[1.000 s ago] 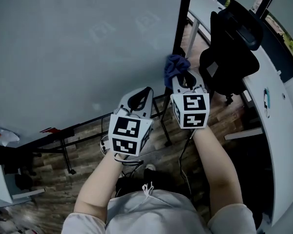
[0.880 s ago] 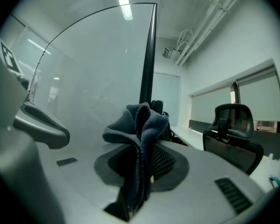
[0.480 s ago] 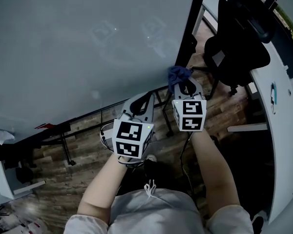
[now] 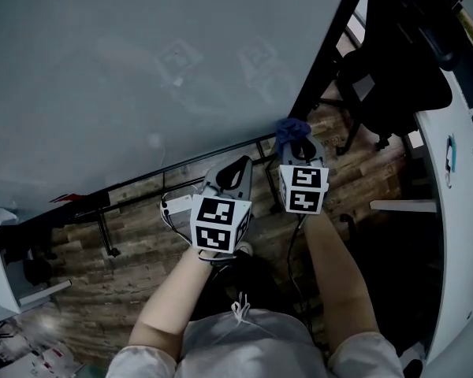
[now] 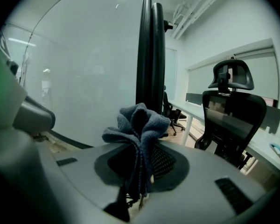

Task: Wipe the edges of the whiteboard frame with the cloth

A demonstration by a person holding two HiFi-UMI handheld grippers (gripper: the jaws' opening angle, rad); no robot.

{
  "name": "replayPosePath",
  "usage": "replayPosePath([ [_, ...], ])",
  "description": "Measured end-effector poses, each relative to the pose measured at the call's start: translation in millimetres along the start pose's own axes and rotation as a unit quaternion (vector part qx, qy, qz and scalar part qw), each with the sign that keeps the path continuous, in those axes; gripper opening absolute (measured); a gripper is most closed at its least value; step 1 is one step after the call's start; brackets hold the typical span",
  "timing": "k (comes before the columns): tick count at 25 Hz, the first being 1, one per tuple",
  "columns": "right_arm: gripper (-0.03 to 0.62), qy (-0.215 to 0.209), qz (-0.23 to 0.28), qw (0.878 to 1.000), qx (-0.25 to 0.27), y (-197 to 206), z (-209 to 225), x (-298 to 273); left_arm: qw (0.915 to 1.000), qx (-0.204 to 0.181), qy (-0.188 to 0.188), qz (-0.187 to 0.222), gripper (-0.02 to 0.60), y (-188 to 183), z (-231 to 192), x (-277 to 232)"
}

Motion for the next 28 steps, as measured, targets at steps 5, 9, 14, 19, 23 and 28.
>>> replayPosePath([
  [5, 0.074, -0.006, -0.020, 1.000, -0.006, 23, -18, -16, 0.9992, 0.035, -0.007, -0.018, 0.018, 28, -13, 0],
  [9, 0.074, -0.036, -0.029, 0.999, -0.008, 28, -45, -17, 0.9980, 0.053, -0.024, -0.023, 0.018, 45, -25, 12],
  [14, 0.074, -0.041, -0.025, 0.999, -0.024, 27, -69, -18, 0.9950, 0.068, -0.064, -0.035, 0.018, 70, -54, 40],
  [19, 0.074, -0.058, -0.027, 0.998, -0.001, 24, -125, -16, 0.9893, 0.102, -0.100, -0.029, 0.018, 97, -92, 78],
  [23, 0.074, -0.040, -0.037, 0.998, -0.018, 24, -149, -14, 0.9879, 0.098, -0.119, 0.015, 0.018, 99, -121, 116],
  [28, 0.074, -0.047, -0.045, 0.998, 0.000, 17, -202, -10, 0.9885, 0.032, -0.112, 0.096, 0.018, 85, -139, 171],
])
Point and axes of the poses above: the fingertips, and each gripper's own axes: x backward along the fingers, z to its right, y out of its underside, the point moved 1 cm from there along x, backward along the fingers, and after that the axes turned 2 degrees about x, right-handed, at the moved point
